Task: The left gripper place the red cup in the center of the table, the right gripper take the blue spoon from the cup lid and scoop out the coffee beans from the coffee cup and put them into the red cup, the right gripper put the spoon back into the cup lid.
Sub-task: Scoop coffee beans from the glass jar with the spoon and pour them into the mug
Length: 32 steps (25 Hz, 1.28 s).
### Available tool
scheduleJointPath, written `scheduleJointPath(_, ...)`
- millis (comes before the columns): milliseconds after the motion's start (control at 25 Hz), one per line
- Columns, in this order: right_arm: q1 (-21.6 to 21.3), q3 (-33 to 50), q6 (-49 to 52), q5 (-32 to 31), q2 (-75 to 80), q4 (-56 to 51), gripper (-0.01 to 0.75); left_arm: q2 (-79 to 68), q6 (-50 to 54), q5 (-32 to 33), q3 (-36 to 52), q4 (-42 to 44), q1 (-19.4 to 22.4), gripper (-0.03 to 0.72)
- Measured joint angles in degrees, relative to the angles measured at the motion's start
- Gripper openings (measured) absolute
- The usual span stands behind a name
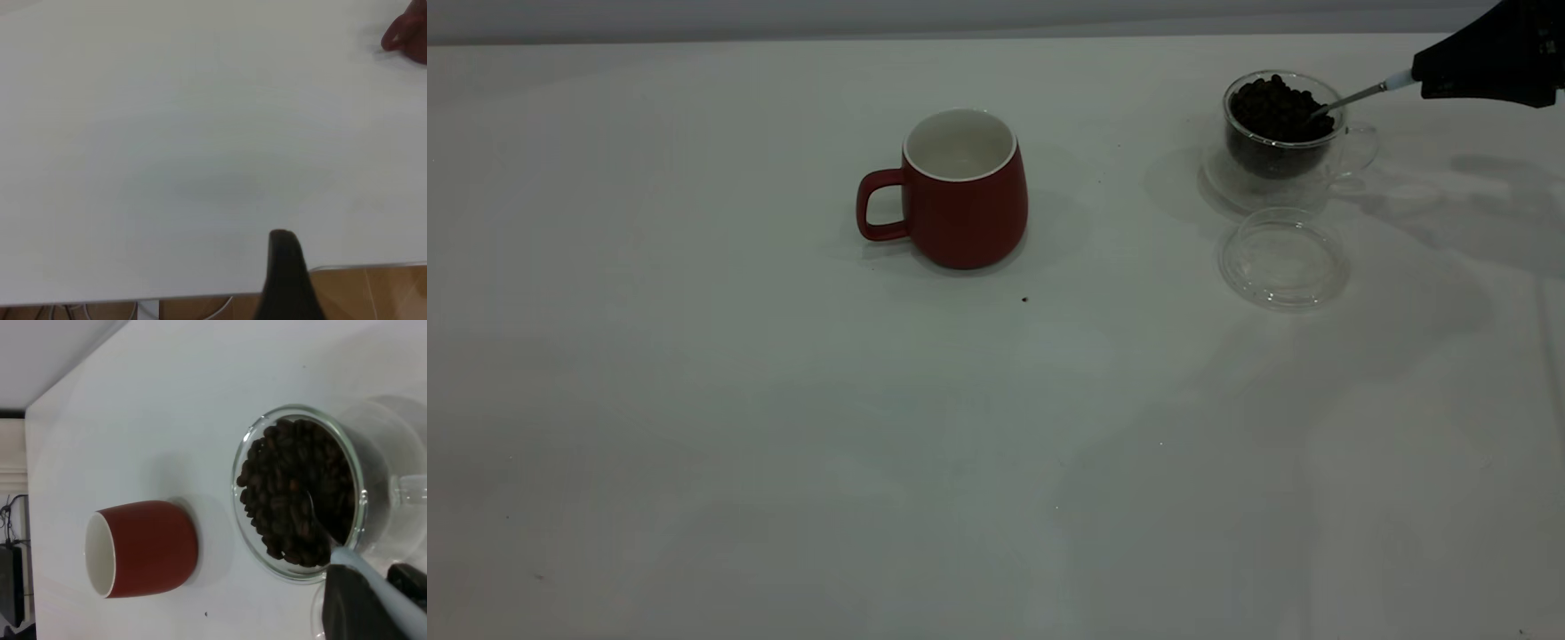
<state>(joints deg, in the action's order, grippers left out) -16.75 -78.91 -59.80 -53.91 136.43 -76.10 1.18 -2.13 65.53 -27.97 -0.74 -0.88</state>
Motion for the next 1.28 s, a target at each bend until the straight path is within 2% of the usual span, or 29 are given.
scheduleJointPath(280,-0.11,0.0,-0.21,-0.16,0.0,0.0,0.109,0.0,0.0,0.0,0.0,0.0,0.0,0.587)
scheduleJointPath(680,-2.66,0.0,-0.21,-2.26,0.04,-0.34,0.109,0.0,0.0,0.0,0.0,0.0,0.0,0.587)
scheduleJointPath(1280,-2.93,-0.1,-1.05,-6.04,2.89,-3.43,0.109,0.0,0.0,0.0,0.0,0.0,0.01,0.587)
